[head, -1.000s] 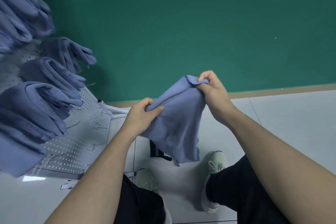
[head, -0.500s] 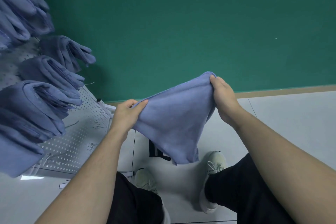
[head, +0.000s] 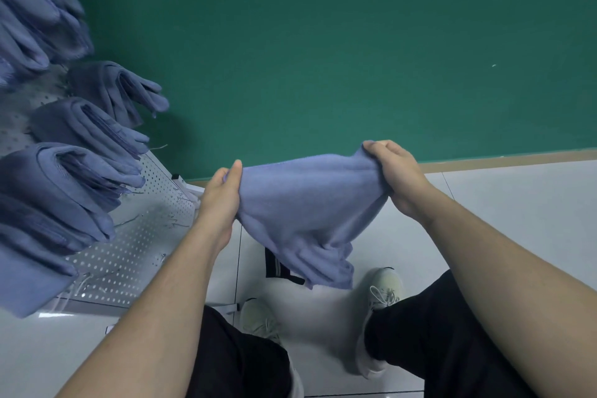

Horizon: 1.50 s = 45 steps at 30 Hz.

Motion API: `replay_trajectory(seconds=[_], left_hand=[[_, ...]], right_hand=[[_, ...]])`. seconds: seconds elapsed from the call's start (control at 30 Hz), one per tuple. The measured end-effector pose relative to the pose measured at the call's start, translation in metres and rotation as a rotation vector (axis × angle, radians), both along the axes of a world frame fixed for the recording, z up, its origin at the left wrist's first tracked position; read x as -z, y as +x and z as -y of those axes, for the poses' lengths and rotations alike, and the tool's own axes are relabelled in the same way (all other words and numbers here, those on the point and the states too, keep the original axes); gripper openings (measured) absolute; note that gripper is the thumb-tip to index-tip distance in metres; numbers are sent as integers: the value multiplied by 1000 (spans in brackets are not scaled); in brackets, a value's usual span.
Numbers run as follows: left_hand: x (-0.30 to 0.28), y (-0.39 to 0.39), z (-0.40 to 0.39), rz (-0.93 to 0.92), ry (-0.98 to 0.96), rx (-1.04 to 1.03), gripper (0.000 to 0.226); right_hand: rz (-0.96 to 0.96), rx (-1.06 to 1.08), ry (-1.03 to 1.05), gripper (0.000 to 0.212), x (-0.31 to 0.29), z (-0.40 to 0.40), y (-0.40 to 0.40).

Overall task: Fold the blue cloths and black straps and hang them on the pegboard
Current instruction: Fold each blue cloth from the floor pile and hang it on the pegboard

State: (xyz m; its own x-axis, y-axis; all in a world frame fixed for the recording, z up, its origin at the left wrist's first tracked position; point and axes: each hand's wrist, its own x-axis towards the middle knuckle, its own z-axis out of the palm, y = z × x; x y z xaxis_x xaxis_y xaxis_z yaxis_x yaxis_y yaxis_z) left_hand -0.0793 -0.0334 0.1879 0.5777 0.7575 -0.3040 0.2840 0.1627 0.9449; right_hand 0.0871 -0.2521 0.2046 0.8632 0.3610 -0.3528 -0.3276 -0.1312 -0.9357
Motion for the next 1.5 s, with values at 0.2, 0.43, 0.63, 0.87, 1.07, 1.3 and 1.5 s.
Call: replay_trajectory(seconds=[0.2,0.43,0.63,0.87,1.07,1.3,1.5], left_hand=[[-7,1,0,63,-331,65,9],[8,6,-6,119,-372,-99,18],[10,15,13,146,-259,-99,20],[10,30,49,154,-109,0,6],[7,35,61,158,-99,48,4],[11,35,68,157,-112,120,18],[11,36,63,209,-161,-62,5]], right_hand=[[-57,130,2,22,9,2,7],[133,150,-142,23,13,-6,0],[6,38,-57,25,12,-22,-13],[-48,-157,87,24,9,-47,-41],[-103,-196,121,23,6,-52,-46],[-83,-158,109,22,7,-47,-38],[176,-202,-53,20,13,-49,-42]])
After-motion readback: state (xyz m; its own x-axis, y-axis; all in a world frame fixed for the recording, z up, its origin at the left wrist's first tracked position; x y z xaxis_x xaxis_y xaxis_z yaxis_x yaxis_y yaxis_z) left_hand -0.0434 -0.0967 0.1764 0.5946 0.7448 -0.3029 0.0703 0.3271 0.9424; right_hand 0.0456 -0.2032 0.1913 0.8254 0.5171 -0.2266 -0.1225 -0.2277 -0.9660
